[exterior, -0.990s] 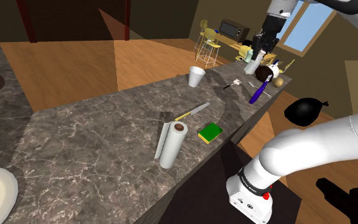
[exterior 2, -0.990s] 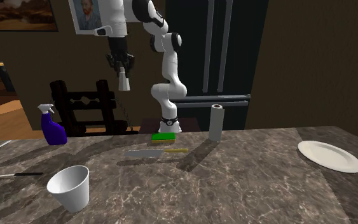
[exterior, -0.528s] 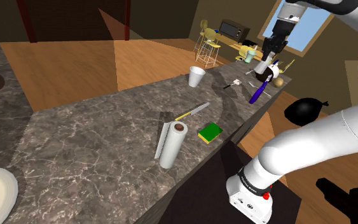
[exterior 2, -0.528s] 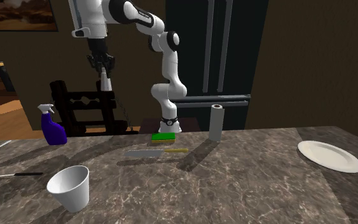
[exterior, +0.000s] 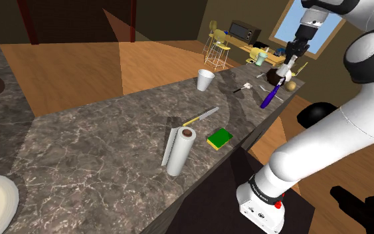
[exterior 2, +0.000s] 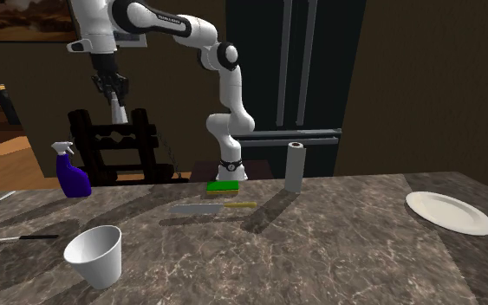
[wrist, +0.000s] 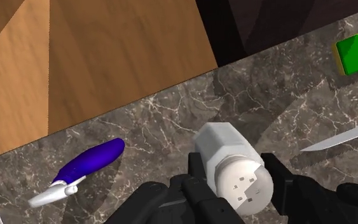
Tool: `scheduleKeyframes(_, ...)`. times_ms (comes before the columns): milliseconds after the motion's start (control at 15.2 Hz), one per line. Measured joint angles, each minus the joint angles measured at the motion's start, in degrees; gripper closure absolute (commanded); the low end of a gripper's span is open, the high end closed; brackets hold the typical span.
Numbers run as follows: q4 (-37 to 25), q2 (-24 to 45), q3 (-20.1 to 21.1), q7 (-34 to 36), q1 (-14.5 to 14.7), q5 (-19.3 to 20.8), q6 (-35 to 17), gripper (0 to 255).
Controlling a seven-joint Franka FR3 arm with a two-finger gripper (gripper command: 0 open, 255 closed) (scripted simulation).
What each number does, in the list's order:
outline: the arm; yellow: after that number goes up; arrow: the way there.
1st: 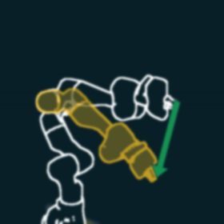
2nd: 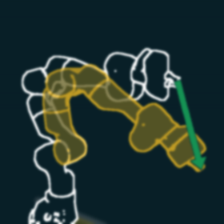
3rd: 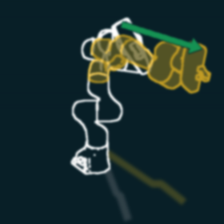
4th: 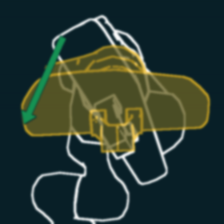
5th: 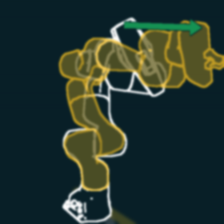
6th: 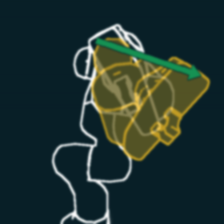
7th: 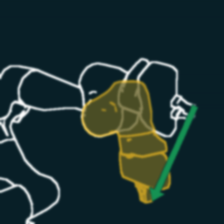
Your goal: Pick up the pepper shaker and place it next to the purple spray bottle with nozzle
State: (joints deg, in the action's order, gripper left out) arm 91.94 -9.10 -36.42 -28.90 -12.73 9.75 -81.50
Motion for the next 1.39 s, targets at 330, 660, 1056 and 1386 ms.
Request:
scheduleKeyframes(330,-10.33,11.03,-6.89,-10.92,-4.35,-6.15,0.74,255)
scheduleKeyframes(660,-23.43,24.57,-10.45,-21.25,-13.69,-15.81,3.38,255)
scheduleKeyframes(1056,-18.84,24.27,-10.4,-21.41,-13.16,-15.56,-0.91,255)
scheduleKeyframes(1386,-12.29,22.03,-10.34,-20.38,-11.34,-13.93,-5.7,255)
